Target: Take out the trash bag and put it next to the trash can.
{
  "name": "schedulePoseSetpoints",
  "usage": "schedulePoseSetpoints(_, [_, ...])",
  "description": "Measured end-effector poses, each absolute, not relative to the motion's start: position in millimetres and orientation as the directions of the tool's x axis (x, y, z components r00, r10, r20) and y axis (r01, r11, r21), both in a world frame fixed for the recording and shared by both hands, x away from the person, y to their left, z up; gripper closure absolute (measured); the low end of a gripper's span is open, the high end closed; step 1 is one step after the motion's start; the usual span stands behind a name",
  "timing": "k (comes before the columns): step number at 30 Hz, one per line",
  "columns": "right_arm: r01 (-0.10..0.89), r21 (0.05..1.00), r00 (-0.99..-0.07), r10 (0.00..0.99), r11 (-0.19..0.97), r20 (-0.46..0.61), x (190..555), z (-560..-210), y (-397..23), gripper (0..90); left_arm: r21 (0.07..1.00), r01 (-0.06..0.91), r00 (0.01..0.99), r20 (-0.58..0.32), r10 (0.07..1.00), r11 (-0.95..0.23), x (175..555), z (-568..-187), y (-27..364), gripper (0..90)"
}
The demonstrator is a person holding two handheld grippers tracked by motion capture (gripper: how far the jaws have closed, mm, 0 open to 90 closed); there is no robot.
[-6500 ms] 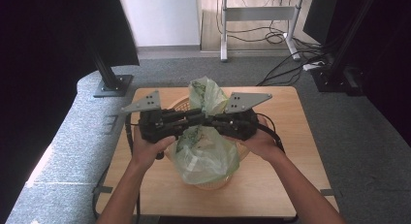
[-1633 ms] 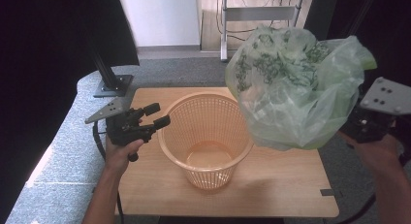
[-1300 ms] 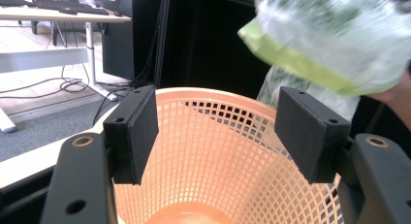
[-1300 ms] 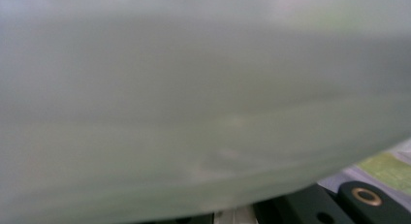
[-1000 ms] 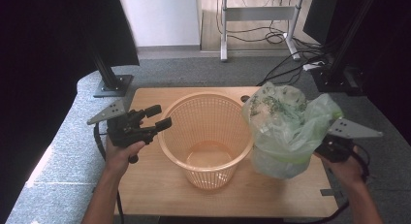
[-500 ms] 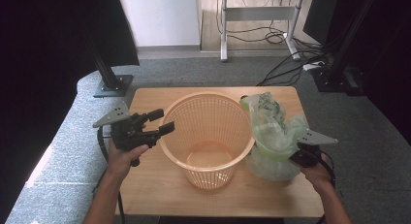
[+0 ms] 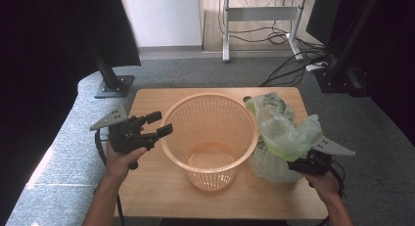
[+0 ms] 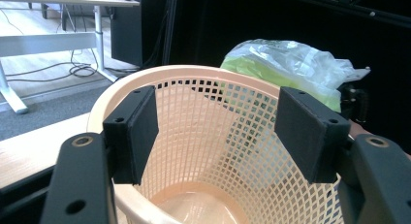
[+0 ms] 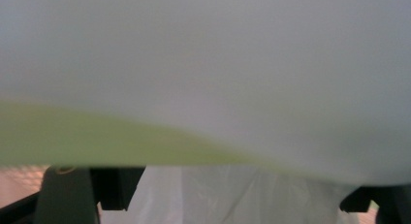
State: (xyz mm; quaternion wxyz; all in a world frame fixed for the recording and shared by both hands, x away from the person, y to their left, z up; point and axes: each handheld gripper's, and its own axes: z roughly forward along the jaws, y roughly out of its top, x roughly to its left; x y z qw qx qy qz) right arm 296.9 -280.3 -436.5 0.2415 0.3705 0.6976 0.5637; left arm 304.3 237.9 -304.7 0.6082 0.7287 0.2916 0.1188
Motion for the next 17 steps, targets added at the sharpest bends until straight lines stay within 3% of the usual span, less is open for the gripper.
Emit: schedulePoseSetpoints(17, [0.229,0.971,-0.633,0.769,0.068,0.095,278,-447,-291,19.8,0.952,0.292,0.796,-0.193,0.574,-0.086,304,-311,241,32.1])
